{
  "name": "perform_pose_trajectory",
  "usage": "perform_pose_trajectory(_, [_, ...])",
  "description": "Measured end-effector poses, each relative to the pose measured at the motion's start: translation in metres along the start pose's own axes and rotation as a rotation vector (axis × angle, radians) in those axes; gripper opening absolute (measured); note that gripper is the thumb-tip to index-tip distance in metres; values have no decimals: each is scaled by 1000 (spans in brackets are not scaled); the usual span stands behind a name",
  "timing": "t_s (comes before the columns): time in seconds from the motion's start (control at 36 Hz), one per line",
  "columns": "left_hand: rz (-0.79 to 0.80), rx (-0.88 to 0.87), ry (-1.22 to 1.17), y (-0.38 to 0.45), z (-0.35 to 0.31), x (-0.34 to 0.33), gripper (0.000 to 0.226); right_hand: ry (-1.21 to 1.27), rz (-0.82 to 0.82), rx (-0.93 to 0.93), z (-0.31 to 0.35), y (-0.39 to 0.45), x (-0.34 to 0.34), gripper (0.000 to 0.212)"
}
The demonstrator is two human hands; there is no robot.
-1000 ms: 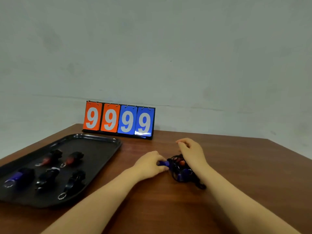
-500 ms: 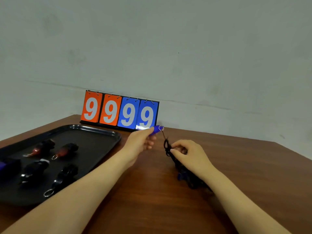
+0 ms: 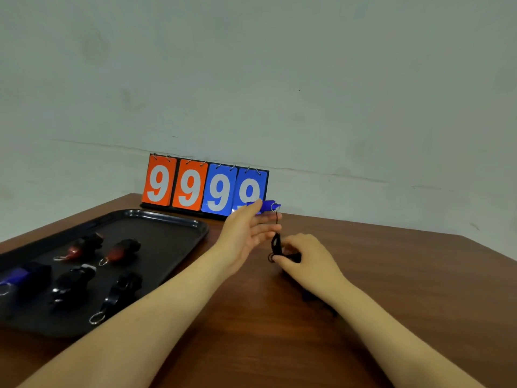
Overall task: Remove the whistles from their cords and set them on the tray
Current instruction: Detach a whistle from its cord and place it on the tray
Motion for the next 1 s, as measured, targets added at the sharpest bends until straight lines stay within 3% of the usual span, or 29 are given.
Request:
perform_pose_trajectory(0.06, [-27, 24, -28, 1, 1, 3, 21, 15, 7, -25, -1, 0, 0, 13])
perform_pose_trajectory(0.22, [-136, 54, -108, 5, 5, 12, 16, 181, 14, -122, -3, 1, 5, 12])
perform_pose_trajectory(0.33, [-165, 27, 13, 6, 9, 19, 20, 493, 37, -189, 4, -4, 18, 18])
perform_pose_trajectory(0.42, [-165, 21, 139, 8, 10, 25, 26, 572, 28, -236, 3, -4, 23, 22])
perform_pose_trajectory(0.53, [-49, 40, 473, 10, 12, 24, 31, 593, 8, -254, 2, -3, 26, 25])
perform_pose_trajectory(0.61, [90, 53, 648, 10, 24, 20, 22, 640, 4, -235, 6, -4, 30, 31])
perform_pose_trajectory(0.69, [248, 60, 625, 8, 31, 9, 12, 683, 26, -233, 7, -4, 31, 28])
perform_pose_trajectory(0.83, [450, 72, 557, -9, 30, 1, 27, 735, 19, -270, 4, -2, 34, 26])
perform_pose_trajectory(1.0, [471, -18, 636, -6, 26, 4, 29, 924, 36, -384, -1, 1, 35, 28])
Point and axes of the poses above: each hand's wrist, its own y-axis towards the middle knuckle, its own x-axis out of the back of the hand, z = x × y, the point moved 1 cm from there along y, towards the middle knuckle, and after that the axes turned 14 degrees about -x, right-handed, at the moved point
